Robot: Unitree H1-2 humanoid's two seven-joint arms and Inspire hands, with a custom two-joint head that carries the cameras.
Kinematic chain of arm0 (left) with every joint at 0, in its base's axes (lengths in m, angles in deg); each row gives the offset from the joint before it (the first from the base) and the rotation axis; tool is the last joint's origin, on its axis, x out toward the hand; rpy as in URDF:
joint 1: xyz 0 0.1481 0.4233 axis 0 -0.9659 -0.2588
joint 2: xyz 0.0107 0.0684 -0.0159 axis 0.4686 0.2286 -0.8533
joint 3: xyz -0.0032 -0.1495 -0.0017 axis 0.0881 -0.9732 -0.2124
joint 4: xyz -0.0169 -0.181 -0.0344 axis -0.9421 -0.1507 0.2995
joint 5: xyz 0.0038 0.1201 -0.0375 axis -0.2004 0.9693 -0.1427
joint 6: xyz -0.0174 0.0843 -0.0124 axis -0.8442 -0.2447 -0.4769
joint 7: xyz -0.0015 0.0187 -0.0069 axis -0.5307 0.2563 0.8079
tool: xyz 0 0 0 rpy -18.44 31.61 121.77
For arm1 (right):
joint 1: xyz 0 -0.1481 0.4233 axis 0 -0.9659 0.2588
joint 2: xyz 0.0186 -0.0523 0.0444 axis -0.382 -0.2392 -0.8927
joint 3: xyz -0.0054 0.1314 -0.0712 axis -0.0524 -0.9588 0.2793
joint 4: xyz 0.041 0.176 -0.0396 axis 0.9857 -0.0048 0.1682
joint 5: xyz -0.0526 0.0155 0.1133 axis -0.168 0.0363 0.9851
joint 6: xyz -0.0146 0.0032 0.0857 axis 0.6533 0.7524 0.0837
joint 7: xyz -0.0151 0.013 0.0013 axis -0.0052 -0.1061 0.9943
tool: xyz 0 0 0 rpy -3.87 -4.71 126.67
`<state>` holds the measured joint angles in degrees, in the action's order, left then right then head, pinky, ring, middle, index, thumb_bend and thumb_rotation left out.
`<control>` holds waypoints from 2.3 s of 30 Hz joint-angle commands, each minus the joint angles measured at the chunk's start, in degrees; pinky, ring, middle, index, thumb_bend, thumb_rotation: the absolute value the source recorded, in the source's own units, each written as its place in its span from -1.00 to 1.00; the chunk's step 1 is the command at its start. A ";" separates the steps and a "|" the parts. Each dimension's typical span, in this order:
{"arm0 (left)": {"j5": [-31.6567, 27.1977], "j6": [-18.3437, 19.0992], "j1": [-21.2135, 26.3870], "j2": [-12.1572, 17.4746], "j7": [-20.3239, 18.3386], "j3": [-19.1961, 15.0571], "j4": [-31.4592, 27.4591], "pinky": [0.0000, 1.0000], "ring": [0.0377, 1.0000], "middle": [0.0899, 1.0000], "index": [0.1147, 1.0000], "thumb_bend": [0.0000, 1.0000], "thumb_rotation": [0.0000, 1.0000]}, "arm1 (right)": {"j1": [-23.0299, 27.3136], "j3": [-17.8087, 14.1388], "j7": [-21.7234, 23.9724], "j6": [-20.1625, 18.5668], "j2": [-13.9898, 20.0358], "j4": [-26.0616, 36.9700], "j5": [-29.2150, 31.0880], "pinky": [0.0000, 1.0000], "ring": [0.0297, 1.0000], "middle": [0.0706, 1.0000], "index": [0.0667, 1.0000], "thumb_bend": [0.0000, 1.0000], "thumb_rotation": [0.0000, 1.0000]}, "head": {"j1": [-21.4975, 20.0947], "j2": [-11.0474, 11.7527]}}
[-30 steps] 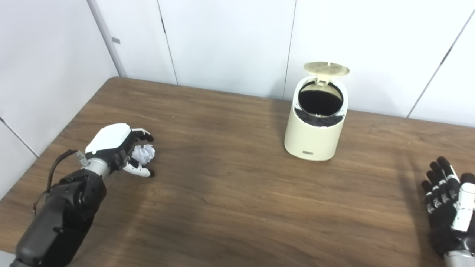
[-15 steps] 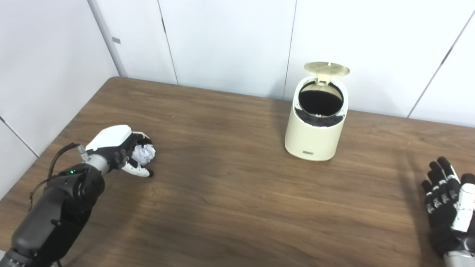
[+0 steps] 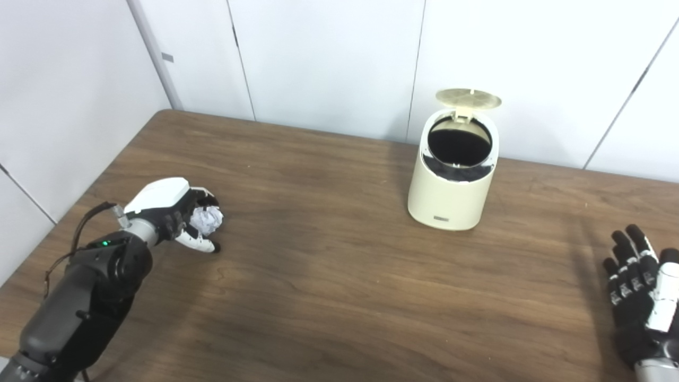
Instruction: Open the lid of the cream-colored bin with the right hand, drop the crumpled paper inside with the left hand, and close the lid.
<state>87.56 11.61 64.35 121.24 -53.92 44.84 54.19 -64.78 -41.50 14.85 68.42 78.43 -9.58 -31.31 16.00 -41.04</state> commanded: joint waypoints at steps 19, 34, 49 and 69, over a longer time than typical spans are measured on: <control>-2.34 1.30 1.89 -1.79 2.30 -2.74 -0.19 -0.24 -0.28 -0.14 -0.09 0.00 -1.00 | -0.55 -0.16 1.21 -1.21 -0.09 -0.10 1.85 1.00 0.99 0.84 0.85 -0.17 1.00 | 0.11 -0.41; -2.51 0.99 1.19 -1.98 3.98 -2.45 -1.82 -0.22 -0.26 -0.13 -0.12 0.00 -1.00 | -0.60 -0.12 1.26 -1.41 0.01 0.21 1.45 1.00 0.97 0.83 0.84 -0.18 1.00 | -0.11 -0.44; -0.96 -1.59 2.61 -5.32 10.43 -1.96 -5.69 0.05 -0.09 -0.05 -0.23 0.00 -1.00 | -0.66 -0.36 0.35 -2.15 -0.97 0.79 1.50 1.00 0.96 0.81 0.81 -0.16 1.00 | -0.70 -0.16; 6.20 -1.04 10.49 -13.70 9.22 4.62 -13.82 -0.33 -0.25 -0.13 -0.16 -0.05 -1.00 | 0.06 -0.01 1.07 -1.11 -0.98 0.23 0.70 1.00 0.95 0.82 0.86 -0.15 1.00 | -3.33 -0.38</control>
<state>92.07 10.78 72.16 107.28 -45.09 49.49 42.48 -64.98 -41.65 15.70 67.60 77.55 -8.81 -30.61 12.66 -41.40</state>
